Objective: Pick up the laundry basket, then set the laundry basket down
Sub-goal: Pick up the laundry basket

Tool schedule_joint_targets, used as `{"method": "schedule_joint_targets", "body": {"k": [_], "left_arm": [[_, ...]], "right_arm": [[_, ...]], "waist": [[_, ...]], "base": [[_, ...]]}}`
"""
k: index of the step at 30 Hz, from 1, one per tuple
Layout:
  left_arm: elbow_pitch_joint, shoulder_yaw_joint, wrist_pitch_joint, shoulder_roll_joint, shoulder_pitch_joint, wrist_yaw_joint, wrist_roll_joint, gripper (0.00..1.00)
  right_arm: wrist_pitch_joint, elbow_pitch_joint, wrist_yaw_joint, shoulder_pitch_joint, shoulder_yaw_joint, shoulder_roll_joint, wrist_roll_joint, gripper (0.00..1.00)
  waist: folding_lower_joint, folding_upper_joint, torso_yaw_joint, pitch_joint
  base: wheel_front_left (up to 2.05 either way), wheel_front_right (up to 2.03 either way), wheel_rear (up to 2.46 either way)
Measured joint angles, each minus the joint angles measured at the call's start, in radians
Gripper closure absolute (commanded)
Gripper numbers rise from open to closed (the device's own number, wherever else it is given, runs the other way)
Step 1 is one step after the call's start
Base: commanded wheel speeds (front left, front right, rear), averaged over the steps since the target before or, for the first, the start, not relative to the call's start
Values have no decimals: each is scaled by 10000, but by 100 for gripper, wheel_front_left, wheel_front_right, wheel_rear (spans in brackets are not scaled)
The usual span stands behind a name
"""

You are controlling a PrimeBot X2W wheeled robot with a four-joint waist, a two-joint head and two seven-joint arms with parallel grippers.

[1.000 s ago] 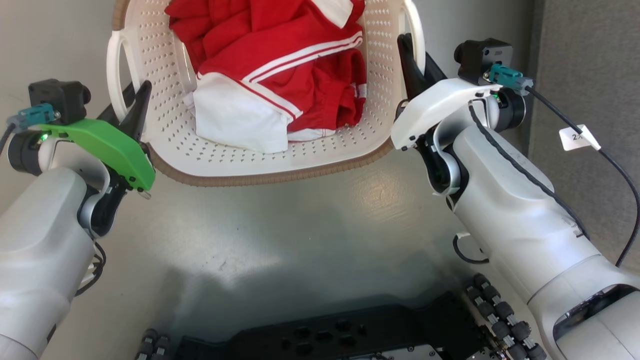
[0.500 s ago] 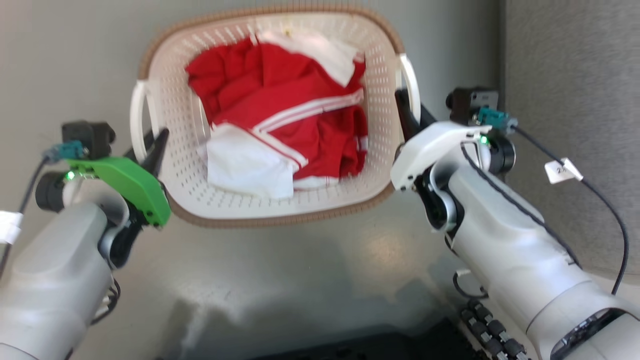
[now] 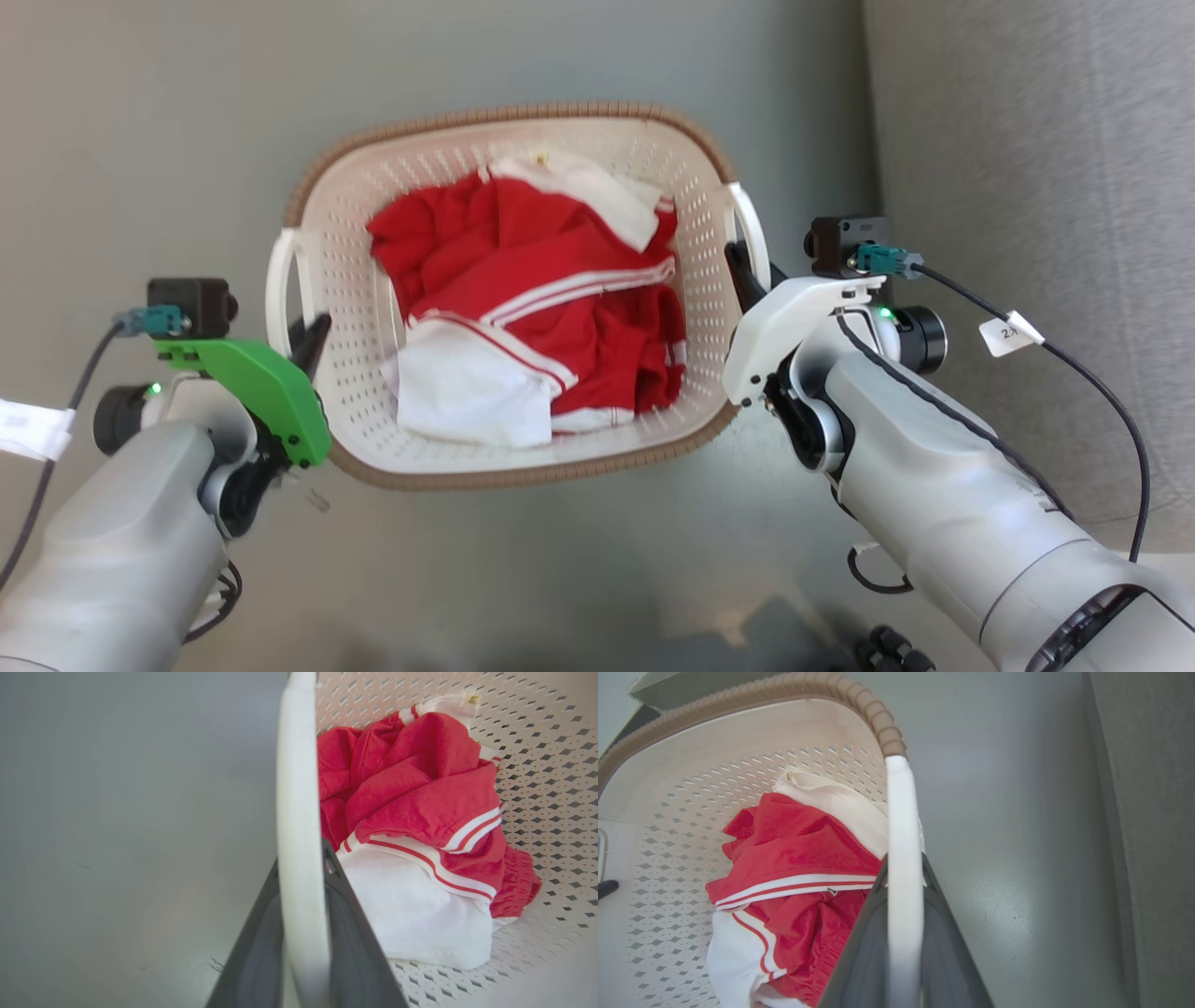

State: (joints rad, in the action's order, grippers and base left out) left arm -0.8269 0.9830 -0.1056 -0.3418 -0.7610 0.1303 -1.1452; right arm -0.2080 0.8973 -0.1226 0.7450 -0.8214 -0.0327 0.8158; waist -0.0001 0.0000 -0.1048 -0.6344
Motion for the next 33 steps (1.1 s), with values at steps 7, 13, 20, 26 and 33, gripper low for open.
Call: {"method": "schedule_joint_targets", "body": {"k": [7,13,20,26,33], "left_arm": [[-268,163,435,173,78,0,-274,100],[-617,222,771,447,438,0,-681,100],[-1041,347,1246,757,984,0,-988,100],[-1327,548,1799,1066,1313,0,-1200,100],[-1657,623,2301,1225,1426,0,-1371,100]], "right_arm": [[569,341,169,10,-328,-6,476,100],[1197,694,355,-29,-593,-13,886,100],[1837,1003,612,-441,-892,-13,1254,100],[2466,1377,788,-770,-1118,-38,1555,100],[3097,1582,871,-816,-1271,-27,1726,100]], "waist": [[0,0,-64,997],[0,0,-106,1863],[0,0,-168,2870],[0,0,-238,3733],[0,0,-308,4594]], "base": [[0,0,0],[0,0,0],[0,0,0],[0,0,0],[0,0,0]]}}
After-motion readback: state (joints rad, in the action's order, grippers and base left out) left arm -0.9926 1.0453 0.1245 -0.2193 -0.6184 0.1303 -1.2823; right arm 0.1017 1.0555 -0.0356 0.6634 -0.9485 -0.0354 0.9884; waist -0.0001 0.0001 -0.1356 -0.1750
